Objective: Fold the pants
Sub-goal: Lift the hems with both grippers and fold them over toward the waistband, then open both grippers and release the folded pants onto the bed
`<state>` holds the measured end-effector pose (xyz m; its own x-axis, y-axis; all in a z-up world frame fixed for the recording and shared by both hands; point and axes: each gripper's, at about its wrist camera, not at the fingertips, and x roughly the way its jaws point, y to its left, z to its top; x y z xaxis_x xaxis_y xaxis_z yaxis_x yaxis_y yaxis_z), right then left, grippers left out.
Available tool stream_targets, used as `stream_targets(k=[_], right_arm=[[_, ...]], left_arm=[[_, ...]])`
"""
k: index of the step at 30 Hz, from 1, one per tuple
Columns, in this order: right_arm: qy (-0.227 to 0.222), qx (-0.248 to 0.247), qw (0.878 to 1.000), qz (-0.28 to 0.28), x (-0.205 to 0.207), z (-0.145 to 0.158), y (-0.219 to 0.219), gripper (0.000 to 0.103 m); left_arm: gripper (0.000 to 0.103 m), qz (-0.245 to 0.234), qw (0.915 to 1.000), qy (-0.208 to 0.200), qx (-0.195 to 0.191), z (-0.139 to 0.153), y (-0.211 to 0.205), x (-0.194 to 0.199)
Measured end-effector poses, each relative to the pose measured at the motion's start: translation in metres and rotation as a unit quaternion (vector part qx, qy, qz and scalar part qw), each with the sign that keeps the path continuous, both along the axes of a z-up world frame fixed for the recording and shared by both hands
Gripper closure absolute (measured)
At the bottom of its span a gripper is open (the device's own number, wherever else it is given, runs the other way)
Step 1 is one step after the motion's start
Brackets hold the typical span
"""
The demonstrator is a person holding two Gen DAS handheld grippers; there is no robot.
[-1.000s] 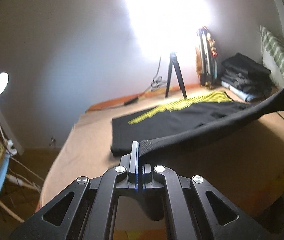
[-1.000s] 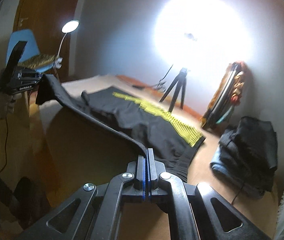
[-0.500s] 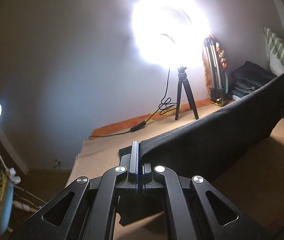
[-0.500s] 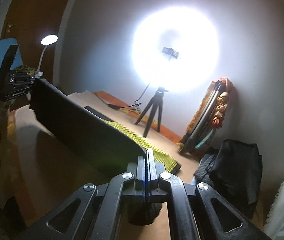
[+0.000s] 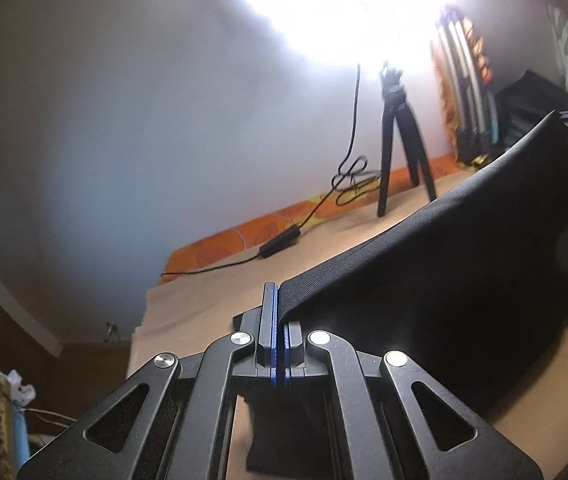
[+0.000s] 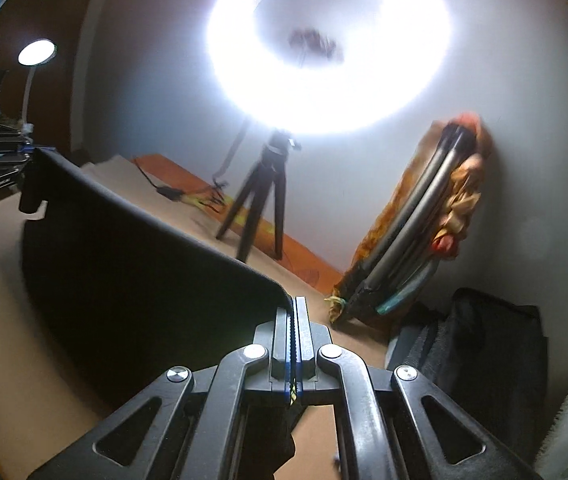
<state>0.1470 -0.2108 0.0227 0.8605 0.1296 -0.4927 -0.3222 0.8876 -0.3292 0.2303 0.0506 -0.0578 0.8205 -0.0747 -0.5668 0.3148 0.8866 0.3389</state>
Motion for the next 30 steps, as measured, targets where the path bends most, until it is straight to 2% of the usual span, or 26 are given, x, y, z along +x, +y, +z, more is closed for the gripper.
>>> stream_targets(k=[5, 13, 19, 22, 27, 29, 30], right_arm=[[0.030, -0.007, 0.999, -0.023, 0.050, -0.030, -0.003, 0.103], [0.076, -0.002, 0.996, -0.039, 0.108, -0.066, -0.014, 0.103], [0.096, -0.009, 0.995, -0.038, 0.133, -0.083, -0.007, 0.103], [0.108, -0.019, 0.993, -0.044, 0.140, -0.092, -0.005, 0.103], [0.118, -0.038, 0.990, -0.065, 0.148, -0.102, -0.006, 0.102], [0.118, -0.046, 0.989, -0.077, 0.153, -0.104, -0.007, 0.075], [0.113, -0.048, 0.989, -0.084, 0.151, -0.102, -0.008, 0.070]], left_arm=[[0.102, 0.006, 0.9994, 0.031, 0.018, -0.032, -0.007, 0.036], [0.102, 0.038, 0.9976, 0.054, 0.020, -0.058, 0.001, 0.073], [0.102, 0.048, 0.9962, 0.065, 0.033, -0.073, -0.001, 0.087], [0.098, 0.054, 0.9954, 0.071, 0.036, -0.077, -0.002, 0.096], [0.081, 0.073, 0.9949, 0.062, 0.031, -0.071, 0.005, 0.100], [0.058, 0.078, 0.9952, 0.053, 0.026, -0.064, 0.011, 0.098], [0.053, 0.080, 0.9954, 0.046, 0.025, -0.059, 0.014, 0.095]])
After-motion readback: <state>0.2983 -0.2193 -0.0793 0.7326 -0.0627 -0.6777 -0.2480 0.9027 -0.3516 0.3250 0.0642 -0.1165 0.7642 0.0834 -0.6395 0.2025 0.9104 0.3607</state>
